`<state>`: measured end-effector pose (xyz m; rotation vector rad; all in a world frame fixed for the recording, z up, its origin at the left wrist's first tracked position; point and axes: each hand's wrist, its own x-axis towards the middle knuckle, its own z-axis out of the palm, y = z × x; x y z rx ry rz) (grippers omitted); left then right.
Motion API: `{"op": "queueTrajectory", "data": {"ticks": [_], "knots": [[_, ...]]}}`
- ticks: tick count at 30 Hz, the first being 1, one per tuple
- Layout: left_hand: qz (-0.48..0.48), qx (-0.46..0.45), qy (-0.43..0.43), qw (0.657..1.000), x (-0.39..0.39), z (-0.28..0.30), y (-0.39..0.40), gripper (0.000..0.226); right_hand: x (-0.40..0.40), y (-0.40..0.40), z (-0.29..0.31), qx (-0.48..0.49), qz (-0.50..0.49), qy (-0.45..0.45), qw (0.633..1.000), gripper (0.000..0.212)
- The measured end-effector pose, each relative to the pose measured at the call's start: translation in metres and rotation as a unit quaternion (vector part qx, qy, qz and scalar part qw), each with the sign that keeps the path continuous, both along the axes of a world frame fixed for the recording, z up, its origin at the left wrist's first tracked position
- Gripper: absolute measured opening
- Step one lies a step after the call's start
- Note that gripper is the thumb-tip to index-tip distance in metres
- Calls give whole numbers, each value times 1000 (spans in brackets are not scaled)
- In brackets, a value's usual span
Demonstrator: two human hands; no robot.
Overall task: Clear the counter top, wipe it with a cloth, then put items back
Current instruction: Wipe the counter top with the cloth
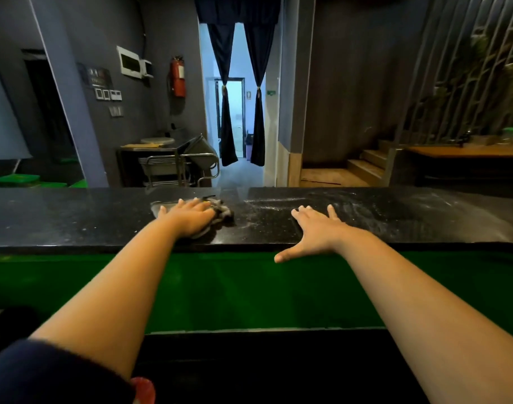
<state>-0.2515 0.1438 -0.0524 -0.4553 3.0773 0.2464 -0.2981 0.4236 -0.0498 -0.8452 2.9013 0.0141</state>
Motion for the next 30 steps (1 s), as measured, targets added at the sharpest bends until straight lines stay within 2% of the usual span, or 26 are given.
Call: {"op": "queueTrajectory", "data": {"ticks": [3, 11, 13, 17, 21, 24, 28, 30], "knots": [[30, 13, -16, 999, -33, 2, -7, 58, -6, 1, 0, -9, 14, -17, 1000, 134], [73, 14, -81, 994, -174, -20, -29, 104, -15, 4, -15, -69, 46, 17, 996, 141], [66, 38, -75, 994, -184, -11, -6, 101, -17, 3, -19, -79, 49, 24, 995, 142], [-65, 114, -59, 990, -145, 24, 89, 63, -19, 4, -17, -102, 49, 18, 993, 141], [-94, 173, -67, 978, -106, 17, 109, 56, -14, 7, -15, -116, 39, 16, 992, 143], [-88, 135, -36, 986, -76, 10, 79, 47, -11, 7, -16, -102, 21, 19, 994, 147], [19, 99, -16, 995, -66, 8, 7, 47, -12, 3, -14, -83, 16, 7, 996, 144], [54, 70, -6, 996, -64, 5, -2, 48, -13, 2, -13, -81, 16, 4, 997, 144]]}}
